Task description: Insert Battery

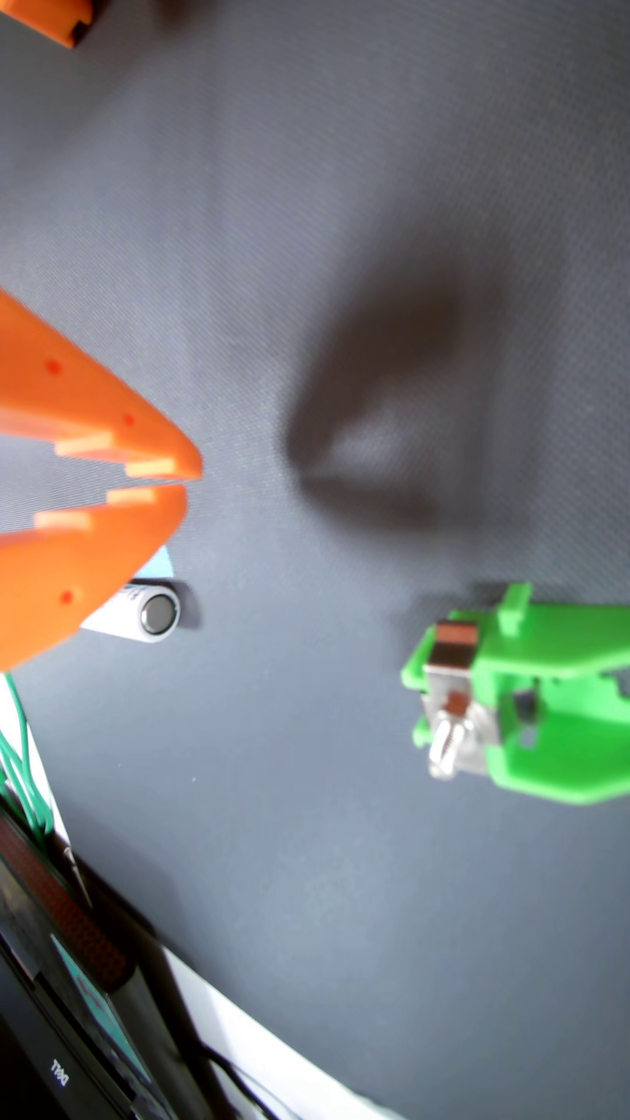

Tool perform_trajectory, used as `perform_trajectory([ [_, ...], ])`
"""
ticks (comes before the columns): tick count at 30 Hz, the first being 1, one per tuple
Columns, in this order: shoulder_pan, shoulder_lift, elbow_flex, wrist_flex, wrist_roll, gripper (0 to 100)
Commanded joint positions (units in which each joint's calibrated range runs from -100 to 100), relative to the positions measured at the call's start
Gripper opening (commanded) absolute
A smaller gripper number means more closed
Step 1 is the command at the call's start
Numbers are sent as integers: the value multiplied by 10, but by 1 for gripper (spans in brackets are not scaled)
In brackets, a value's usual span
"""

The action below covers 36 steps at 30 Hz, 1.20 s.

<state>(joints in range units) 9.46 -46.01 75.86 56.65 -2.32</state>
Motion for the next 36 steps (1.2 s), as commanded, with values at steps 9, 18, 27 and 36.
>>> perform_trajectory([
  [9,1,-6,-4,-2,0,2],
  [18,1,-6,-4,-2,0,2],
  [27,-1,-6,-4,-2,0,2],
  [36,0,-6,-4,-2,0,2],
])
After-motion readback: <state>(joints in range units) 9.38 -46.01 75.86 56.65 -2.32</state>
